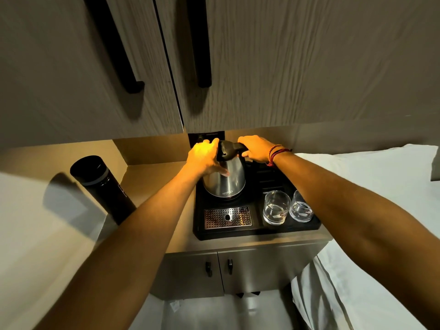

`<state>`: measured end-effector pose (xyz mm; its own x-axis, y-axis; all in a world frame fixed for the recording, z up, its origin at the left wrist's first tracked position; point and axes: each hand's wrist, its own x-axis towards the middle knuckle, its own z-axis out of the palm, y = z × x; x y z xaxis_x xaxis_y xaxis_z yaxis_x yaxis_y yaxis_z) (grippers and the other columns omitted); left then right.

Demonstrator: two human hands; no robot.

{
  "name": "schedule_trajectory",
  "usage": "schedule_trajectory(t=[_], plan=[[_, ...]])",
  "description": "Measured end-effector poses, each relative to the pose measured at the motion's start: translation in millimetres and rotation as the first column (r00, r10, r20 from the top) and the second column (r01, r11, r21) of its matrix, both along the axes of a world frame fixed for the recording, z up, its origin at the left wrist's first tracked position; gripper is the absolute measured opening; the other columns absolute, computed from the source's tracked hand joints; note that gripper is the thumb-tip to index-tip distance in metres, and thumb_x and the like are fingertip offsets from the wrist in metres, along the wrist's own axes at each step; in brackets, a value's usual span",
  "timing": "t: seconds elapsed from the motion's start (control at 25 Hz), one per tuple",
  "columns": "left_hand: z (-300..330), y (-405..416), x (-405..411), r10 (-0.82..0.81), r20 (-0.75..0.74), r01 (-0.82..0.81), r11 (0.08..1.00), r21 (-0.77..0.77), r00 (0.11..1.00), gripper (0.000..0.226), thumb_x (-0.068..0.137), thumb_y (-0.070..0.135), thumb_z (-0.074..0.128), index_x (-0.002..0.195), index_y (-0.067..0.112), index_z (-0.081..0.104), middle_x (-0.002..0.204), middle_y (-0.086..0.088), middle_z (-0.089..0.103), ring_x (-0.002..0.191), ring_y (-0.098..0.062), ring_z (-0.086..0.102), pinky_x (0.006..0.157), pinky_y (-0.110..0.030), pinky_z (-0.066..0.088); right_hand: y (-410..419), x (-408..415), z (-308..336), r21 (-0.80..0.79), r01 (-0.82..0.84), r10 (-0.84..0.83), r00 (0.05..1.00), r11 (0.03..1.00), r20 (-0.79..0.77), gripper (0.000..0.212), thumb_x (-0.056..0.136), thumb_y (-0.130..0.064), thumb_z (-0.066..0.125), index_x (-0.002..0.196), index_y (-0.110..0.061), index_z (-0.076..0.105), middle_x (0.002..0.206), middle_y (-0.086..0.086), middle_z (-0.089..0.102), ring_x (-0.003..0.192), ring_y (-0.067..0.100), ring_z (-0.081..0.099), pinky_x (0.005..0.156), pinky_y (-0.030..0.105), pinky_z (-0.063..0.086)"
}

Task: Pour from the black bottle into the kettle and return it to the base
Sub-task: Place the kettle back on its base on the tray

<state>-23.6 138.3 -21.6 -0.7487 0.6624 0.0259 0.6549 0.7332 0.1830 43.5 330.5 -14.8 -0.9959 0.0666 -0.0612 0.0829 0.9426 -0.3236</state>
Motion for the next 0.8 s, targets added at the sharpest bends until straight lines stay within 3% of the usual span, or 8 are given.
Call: schedule_trajectory(t=[0.28,0.44,0.56,0.64,0.8], plan=[[7,2,-6,-0.043,0.029,0.045,0.995,-0.093,0.999,0.110,0.058,0.049,0.092,0.147,0.021,0.034,0.132,-0.012,0.054,0.123,-0.038,0.053,0.103,-0.052,0.043,-7,12,-10,0.005,0.059,-0.059,0.998,0.998,-0.030,0.021,0.091,-0.024,0.058,0.105,-0.010,0.052,0.106,0.016,0.062,0.095,0.034,0.062,0.071,0.034,0.040],[3,0,-5,-0.035,0.003,0.035,0.995,-0.089,0.999,0.113,0.060,0.055,0.089,0.151,0.021,0.030,0.136,-0.012,0.053,0.128,-0.036,0.050,0.110,-0.053,0.035,-13,27,-25,0.134,0.146,-0.112,0.966,0.980,-0.235,0.028,0.090,-0.028,0.060,0.108,-0.009,0.050,0.110,0.015,0.062,0.099,0.035,0.062,0.068,0.037,0.043],[0,-3,-4,-0.028,-0.009,0.027,0.995,-0.092,1.000,0.118,0.063,0.060,0.085,0.155,0.021,0.023,0.142,-0.012,0.050,0.133,-0.036,0.046,0.115,-0.057,0.027,-20,34,-28,0.175,0.226,-0.148,0.917,0.958,-0.372,0.033,0.086,-0.023,0.066,0.111,-0.008,0.051,0.112,0.014,0.063,0.100,0.035,0.065,0.070,0.040,0.053],[-4,-5,0,-0.029,-0.039,0.025,0.996,-0.087,0.999,0.122,0.065,0.061,0.083,0.157,0.016,0.018,0.151,-0.012,0.042,0.141,-0.035,0.037,0.117,-0.060,0.020,-26,36,-33,0.177,0.268,-0.169,0.884,0.947,-0.435,0.031,0.082,-0.021,0.069,0.106,-0.008,0.054,0.108,0.013,0.065,0.101,0.033,0.063,0.070,0.039,0.055],[-20,-15,11,-0.061,-0.216,0.059,0.998,-0.016,0.975,0.122,0.075,0.066,0.072,0.160,0.009,0.006,0.167,-0.012,0.008,0.154,-0.029,0.004,0.120,-0.057,0.006,-31,41,-45,0.107,0.373,-0.267,0.810,0.922,-0.522,0.034,0.080,-0.027,0.071,0.105,-0.006,0.059,0.110,0.013,0.058,0.102,0.031,0.054,0.077,0.037,0.053]])
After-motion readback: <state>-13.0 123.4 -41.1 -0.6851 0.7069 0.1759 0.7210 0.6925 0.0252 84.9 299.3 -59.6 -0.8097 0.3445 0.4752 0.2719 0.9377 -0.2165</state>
